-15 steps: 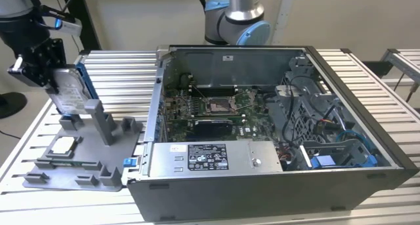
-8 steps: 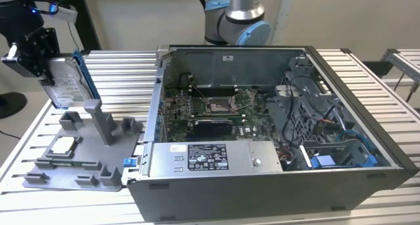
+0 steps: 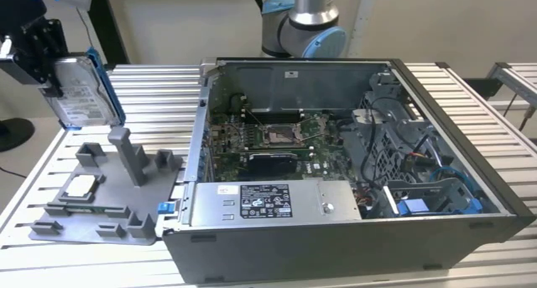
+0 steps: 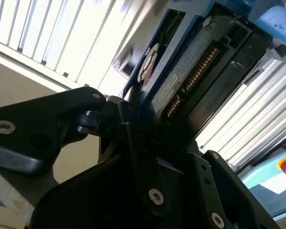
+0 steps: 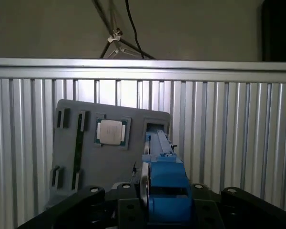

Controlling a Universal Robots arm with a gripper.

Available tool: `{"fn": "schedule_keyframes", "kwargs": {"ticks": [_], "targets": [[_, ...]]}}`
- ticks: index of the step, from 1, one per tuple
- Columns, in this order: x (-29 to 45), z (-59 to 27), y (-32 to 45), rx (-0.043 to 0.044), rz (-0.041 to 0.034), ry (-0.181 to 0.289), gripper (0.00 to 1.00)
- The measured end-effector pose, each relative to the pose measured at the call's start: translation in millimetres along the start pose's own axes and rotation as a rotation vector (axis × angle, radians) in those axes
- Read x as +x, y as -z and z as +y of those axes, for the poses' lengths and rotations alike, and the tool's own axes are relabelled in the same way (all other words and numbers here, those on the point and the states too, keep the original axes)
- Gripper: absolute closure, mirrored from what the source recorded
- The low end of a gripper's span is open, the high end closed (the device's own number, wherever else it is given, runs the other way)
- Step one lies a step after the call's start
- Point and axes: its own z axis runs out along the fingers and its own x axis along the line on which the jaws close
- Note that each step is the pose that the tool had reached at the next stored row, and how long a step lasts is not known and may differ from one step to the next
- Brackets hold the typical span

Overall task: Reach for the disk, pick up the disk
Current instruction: 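Pick up the disk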

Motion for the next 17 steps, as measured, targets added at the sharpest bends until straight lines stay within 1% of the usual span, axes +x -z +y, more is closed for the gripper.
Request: {"fn": "schedule_keyframes", "kwargs": {"ticks": [7,12,17], "targets": [[-0.2,0.2,27.0,0.0,-0.004,-0.003,1.0],[-0.3,0.3,41.7,0.0003,-0.01,-0.016,1.0],[-0.1,0.4,56.1,0.0004,-0.0166,-0.045,1.0]]}}
